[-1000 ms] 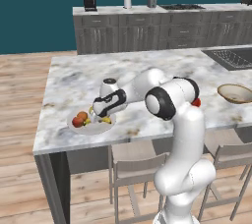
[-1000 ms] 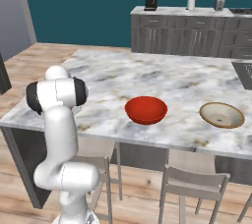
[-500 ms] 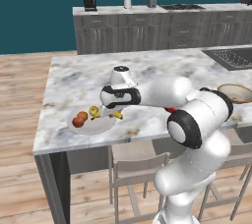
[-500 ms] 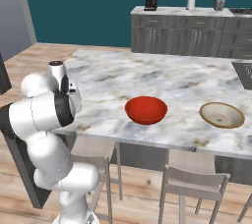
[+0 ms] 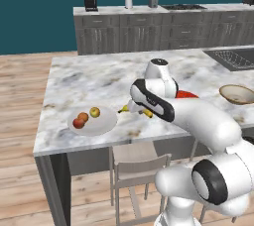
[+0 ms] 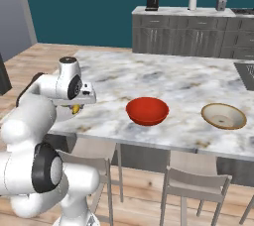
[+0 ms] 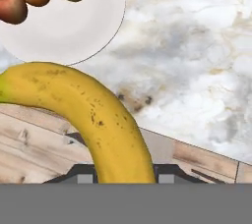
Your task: Take the fruits from the plate on the dining counter and place two fruits in each bowl.
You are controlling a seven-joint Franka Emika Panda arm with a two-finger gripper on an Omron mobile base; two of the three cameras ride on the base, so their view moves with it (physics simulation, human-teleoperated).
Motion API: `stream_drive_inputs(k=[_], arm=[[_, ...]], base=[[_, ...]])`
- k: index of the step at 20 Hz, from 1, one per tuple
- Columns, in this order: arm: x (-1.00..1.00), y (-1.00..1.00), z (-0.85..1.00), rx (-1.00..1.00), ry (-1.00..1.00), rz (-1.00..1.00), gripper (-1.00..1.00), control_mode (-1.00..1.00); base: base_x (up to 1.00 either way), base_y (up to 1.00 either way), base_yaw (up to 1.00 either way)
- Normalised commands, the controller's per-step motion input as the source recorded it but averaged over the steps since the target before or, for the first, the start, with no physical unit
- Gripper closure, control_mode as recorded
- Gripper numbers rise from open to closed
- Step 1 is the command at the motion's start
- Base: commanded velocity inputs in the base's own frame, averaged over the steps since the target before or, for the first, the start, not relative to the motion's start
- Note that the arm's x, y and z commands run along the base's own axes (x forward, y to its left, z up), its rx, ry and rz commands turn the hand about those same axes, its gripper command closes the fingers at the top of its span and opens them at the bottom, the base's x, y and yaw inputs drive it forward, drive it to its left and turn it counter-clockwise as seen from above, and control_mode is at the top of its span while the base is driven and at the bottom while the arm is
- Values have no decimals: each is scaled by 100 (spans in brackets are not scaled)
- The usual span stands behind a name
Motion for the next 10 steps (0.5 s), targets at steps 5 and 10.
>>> stream_drive_inputs(k=[5, 10], arm=[[2, -95, 48, 0, 1, -27, 100, -100], [27, -93, 46, 0, 2, -28, 100, -100]], base=[[0, 0, 0], [0, 0, 0]])
